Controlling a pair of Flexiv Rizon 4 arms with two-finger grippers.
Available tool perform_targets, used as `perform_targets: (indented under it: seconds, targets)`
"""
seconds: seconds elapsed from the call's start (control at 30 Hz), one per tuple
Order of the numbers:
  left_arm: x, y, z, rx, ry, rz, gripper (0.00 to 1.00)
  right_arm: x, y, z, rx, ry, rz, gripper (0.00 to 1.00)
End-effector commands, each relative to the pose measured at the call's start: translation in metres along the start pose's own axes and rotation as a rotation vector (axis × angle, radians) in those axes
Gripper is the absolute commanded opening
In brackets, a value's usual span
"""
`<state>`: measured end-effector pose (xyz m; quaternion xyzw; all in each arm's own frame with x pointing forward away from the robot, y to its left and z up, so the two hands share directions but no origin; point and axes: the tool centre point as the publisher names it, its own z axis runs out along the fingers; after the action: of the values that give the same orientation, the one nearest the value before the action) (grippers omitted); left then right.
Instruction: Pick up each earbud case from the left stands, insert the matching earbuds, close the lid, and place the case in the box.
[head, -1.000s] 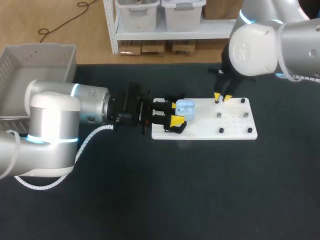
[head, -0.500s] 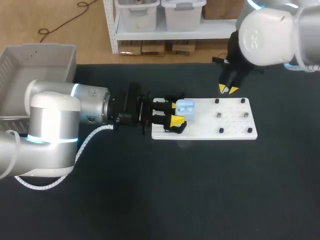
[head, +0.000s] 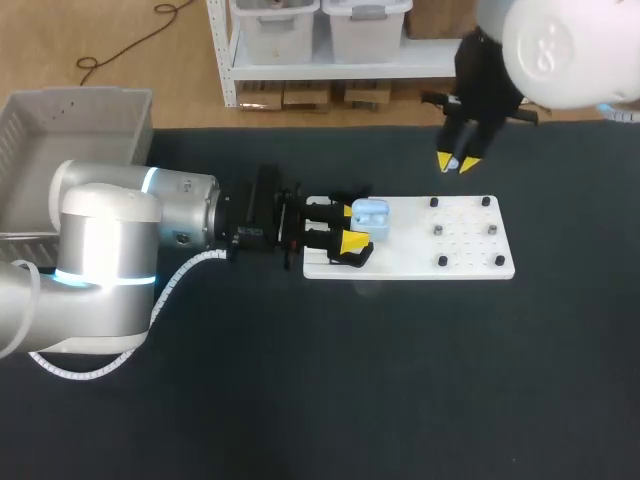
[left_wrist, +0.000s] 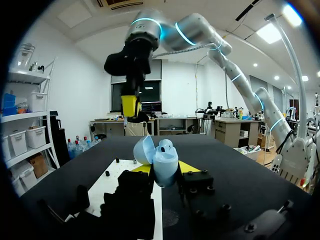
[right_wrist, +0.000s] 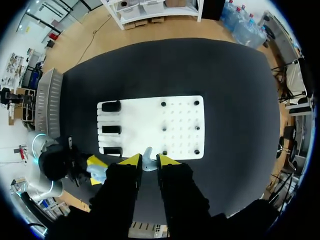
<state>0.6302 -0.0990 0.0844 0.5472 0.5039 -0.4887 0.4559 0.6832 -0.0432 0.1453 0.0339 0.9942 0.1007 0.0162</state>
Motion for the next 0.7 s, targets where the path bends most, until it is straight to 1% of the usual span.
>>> perform_targets:
  seconds: [0.03, 0.2, 0.33, 0.4, 0.6, 0.7]
  targets:
    - [0.0, 0.0, 0.0, 0.0, 0.002, 0.0, 0.0, 0.026, 0.015, -0.017, 0.026, -0.076, -0.008, 0.0]
    - [0.0, 0.0, 0.0, 0.0, 0.002, 0.0, 0.0, 0.043, 0.031, -0.029, 0.051, -0.091, -0.022, 0.0]
    - [0.0, 0.0, 0.0, 0.0, 0.002, 0.0, 0.0, 0.055, 0.043, -0.032, 0.062, -0.077, -0.028, 0.0]
    - [0.0, 0.0, 0.0, 0.0, 0.002, 0.0, 0.0, 0.061, 0.05, -0.031, 0.064, -0.056, -0.036, 0.0]
    - [0.0, 0.0, 0.0, 0.0, 0.002, 0.0, 0.0, 0.082, 0.072, -0.021, 0.073, -0.028, -0.069, 0.0]
    - [0.0, 0.0, 0.0, 0.0, 0.002, 0.0, 0.0, 0.088, 0.08, -0.016, 0.075, -0.014, -0.083, 0.0]
